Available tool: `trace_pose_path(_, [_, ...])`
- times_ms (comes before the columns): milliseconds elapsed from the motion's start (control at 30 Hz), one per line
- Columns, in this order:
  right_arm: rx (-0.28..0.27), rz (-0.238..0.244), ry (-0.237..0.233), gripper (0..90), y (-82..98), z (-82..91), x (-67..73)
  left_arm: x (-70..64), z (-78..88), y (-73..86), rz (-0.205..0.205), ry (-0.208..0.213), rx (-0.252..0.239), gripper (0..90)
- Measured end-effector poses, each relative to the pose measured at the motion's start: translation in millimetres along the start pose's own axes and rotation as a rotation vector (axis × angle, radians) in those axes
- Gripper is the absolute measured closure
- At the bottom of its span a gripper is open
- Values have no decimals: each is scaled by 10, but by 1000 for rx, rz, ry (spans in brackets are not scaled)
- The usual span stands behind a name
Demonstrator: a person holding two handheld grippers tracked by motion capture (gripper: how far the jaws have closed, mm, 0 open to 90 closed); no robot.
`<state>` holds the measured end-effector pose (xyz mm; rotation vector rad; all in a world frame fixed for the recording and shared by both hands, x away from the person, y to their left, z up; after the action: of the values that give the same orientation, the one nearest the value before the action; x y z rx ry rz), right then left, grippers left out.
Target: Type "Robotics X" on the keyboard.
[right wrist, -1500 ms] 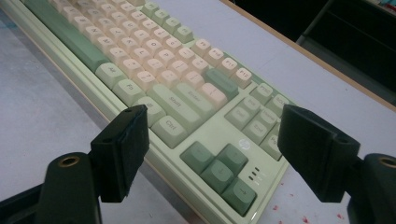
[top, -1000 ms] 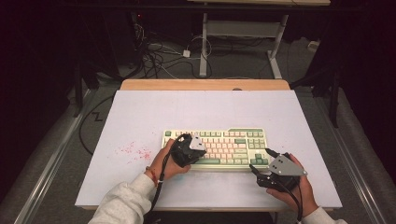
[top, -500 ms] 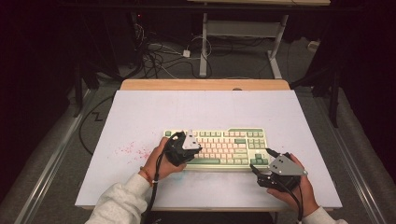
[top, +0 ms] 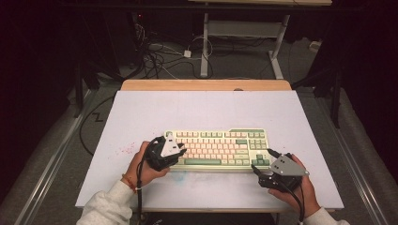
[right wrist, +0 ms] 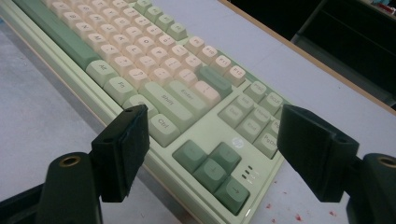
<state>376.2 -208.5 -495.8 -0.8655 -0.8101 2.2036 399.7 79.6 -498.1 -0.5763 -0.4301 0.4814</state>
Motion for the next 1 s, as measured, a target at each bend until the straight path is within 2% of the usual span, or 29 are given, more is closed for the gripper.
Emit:
trace_pose_path(100, [-3, 1, -1, 257, -1, 3, -5, 13, 61, 63, 18, -7, -18, 608])
trace_pose_path(167, [-3, -6, -3, 260, 1, 4, -5, 49, 105, 104, 38, -52, -30, 506])
trace_pose_path(200, [-1, -7, -4, 260, 2, 4, -6, 60, 127, 118, 41, -56, -41, 483])
trace_pose_path(267, [-3, -9, -8, 272, -1, 4, -5, 85, 167, 153, 74, -72, -65, 404])
trace_pose_path(333, [-3, -6, -10, 278, -4, 4, -2, 94, 196, 192, 90, -64, -84, 335])
trace_pose_path(433, [-6, -13, -15, 279, -11, 0, -7, 109, 207, 280, 114, -71, -79, 258])
trace_pose_path(567, [-2, -17, -20, 276, -11, -15, -11, 134, 200, 423, 135, -91, -56, 204])
trace_pose_path(633, [-2, -18, -19, 272, -16, -20, -17, 152, 195, 490, 152, -112, -43, 198])
trace_pose_path(700, [-5, -21, -26, 271, -27, -25, -22, 152, 195, 544, 173, -115, -32, 191])
trace_pose_path(767, [-4, -22, -28, 270, -33, -33, -30, 142, 191, 596, 165, -135, -16, 188])
trace_pose_path(1000, [-3, -26, -64, 302, -90, -69, -18, 102, 186, 738, 124, -163, 32, 180])
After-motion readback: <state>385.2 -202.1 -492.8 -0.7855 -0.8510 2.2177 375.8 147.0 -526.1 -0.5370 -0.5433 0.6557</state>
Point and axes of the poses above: each handheld gripper's, and its own axes: z roughly backward along the jaws, y roughly out of its underside, x roughly to its left, the point moved 10 cm from there along -z, roughly forward along the jaws, and after that the axes turned 9 degrees about x, right-handed, at the moved point
